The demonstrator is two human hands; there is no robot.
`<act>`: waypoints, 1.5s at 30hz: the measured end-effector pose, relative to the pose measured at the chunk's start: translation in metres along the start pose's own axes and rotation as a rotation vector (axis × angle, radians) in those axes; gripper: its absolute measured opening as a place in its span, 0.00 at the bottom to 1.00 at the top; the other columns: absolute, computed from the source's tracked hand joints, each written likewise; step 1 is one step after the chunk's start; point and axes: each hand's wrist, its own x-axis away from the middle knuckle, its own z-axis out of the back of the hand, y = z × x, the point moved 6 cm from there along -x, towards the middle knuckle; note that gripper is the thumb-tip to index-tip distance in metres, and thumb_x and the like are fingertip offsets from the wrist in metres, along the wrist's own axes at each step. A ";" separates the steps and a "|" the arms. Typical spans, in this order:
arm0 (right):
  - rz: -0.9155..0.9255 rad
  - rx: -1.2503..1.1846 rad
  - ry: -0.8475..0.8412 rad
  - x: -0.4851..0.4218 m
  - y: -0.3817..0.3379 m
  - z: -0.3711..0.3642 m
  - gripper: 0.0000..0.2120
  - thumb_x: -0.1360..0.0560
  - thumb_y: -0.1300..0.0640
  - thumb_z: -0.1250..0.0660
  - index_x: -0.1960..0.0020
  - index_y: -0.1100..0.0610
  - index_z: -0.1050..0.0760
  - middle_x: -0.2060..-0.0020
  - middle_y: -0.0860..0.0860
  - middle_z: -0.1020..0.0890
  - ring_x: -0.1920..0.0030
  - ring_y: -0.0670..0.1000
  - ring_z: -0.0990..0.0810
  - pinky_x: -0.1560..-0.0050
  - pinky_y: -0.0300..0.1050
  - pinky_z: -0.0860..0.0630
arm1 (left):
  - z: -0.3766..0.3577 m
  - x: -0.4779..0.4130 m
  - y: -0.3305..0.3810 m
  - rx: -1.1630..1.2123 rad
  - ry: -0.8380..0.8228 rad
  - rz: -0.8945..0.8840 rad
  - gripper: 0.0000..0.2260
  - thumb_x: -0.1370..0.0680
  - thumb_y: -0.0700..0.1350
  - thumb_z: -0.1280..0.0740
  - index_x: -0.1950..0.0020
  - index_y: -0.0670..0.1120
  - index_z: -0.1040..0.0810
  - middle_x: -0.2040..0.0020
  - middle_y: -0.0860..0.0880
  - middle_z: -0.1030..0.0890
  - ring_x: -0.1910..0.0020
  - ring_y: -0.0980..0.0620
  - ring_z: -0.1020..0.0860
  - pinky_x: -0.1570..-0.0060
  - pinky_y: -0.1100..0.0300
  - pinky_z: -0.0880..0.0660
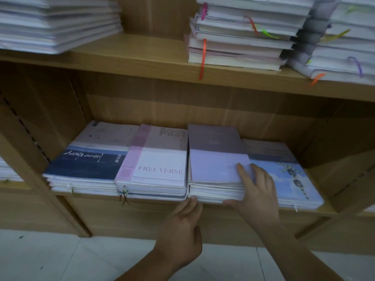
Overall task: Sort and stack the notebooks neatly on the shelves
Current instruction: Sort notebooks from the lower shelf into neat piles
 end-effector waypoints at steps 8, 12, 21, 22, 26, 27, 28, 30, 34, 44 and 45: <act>-0.156 0.029 -0.072 -0.005 0.007 -0.007 0.57 0.41 0.29 0.23 0.19 0.43 0.44 0.24 0.60 0.37 0.26 0.65 0.37 0.29 0.68 0.37 | -0.002 -0.010 0.009 -0.194 -0.271 0.008 0.37 0.19 0.49 0.41 0.16 0.50 0.59 0.17 0.54 0.64 0.19 0.54 0.66 0.23 0.51 0.54; -0.290 -0.170 -0.221 -0.002 0.012 -0.009 0.58 0.38 0.30 0.23 0.19 0.41 0.53 0.21 0.54 0.45 0.26 0.63 0.35 0.31 0.62 0.30 | -0.013 -0.010 0.010 -0.197 -0.315 0.060 0.40 0.19 0.55 0.41 0.17 0.49 0.64 0.19 0.52 0.70 0.20 0.52 0.68 0.21 0.51 0.57; -0.399 -0.685 -0.227 0.003 0.028 0.017 0.26 0.26 0.46 0.25 0.30 0.49 0.23 0.58 0.53 0.18 0.58 0.50 0.19 0.60 0.35 0.23 | -0.028 -0.010 0.007 -0.268 -0.158 -0.054 0.30 0.23 0.57 0.41 0.24 0.43 0.29 0.22 0.45 0.32 0.23 0.47 0.31 0.25 0.49 0.36; -0.412 -0.686 -0.217 0.002 0.028 0.017 0.25 0.26 0.46 0.25 0.31 0.48 0.22 0.61 0.53 0.18 0.60 0.50 0.20 0.62 0.33 0.24 | -0.030 -0.010 0.008 -0.290 -0.170 -0.030 0.31 0.23 0.59 0.41 0.25 0.43 0.27 0.23 0.44 0.30 0.25 0.47 0.30 0.27 0.48 0.33; -0.422 -0.654 -0.166 -0.002 0.023 0.020 0.24 0.29 0.43 0.23 0.34 0.48 0.19 0.62 0.48 0.17 0.61 0.44 0.20 0.61 0.32 0.27 | -0.030 -0.012 0.015 -0.293 -0.131 -0.002 0.35 0.21 0.62 0.47 0.19 0.44 0.37 0.19 0.45 0.41 0.19 0.47 0.41 0.23 0.51 0.49; -0.421 -0.652 -0.161 -0.002 0.022 0.020 0.25 0.29 0.43 0.23 0.35 0.48 0.19 0.61 0.45 0.17 0.60 0.44 0.20 0.59 0.34 0.26 | -0.028 -0.014 0.015 -0.280 -0.139 -0.004 0.34 0.20 0.62 0.48 0.18 0.45 0.39 0.18 0.45 0.43 0.18 0.48 0.44 0.22 0.53 0.53; -0.418 -0.655 -0.161 -0.001 0.021 0.020 0.25 0.29 0.43 0.23 0.35 0.49 0.19 0.61 0.44 0.17 0.60 0.43 0.20 0.57 0.35 0.26 | -0.022 -0.017 0.015 -0.257 -0.139 -0.006 0.33 0.20 0.61 0.47 0.18 0.46 0.40 0.18 0.46 0.44 0.18 0.49 0.44 0.22 0.54 0.52; -0.410 -0.669 -0.161 0.001 0.020 0.021 0.25 0.28 0.42 0.24 0.34 0.48 0.20 0.64 0.49 0.18 0.62 0.45 0.20 0.60 0.32 0.27 | -0.006 -0.025 0.014 -0.171 -0.162 -0.002 0.28 0.19 0.57 0.42 0.20 0.49 0.36 0.19 0.49 0.38 0.20 0.48 0.38 0.23 0.56 0.40; -0.409 -0.703 -0.207 0.011 0.018 0.019 0.25 0.22 0.45 0.31 0.26 0.46 0.28 0.57 0.58 0.17 0.58 0.49 0.21 0.60 0.27 0.29 | 0.037 -0.048 0.017 0.035 0.051 0.034 0.06 0.21 0.48 0.39 0.53 0.52 0.22 0.56 0.54 0.18 0.56 0.52 0.19 0.59 0.58 0.24; -0.587 -0.755 -0.096 0.027 0.004 0.001 0.25 0.15 0.50 0.44 0.19 0.45 0.43 0.31 0.55 0.23 0.31 0.62 0.27 0.33 0.53 0.29 | -0.002 -0.038 0.022 0.674 0.090 0.363 0.17 0.18 0.55 0.35 0.29 0.59 0.27 0.42 0.57 0.18 0.44 0.62 0.20 0.39 0.57 0.23; -0.591 -0.750 -0.062 0.030 0.000 0.000 0.26 0.15 0.49 0.45 0.18 0.45 0.45 0.30 0.54 0.23 0.29 0.61 0.28 0.31 0.55 0.30 | -0.003 -0.032 0.026 0.719 0.126 0.368 0.20 0.18 0.57 0.36 0.26 0.60 0.30 0.40 0.59 0.19 0.44 0.65 0.22 0.39 0.58 0.23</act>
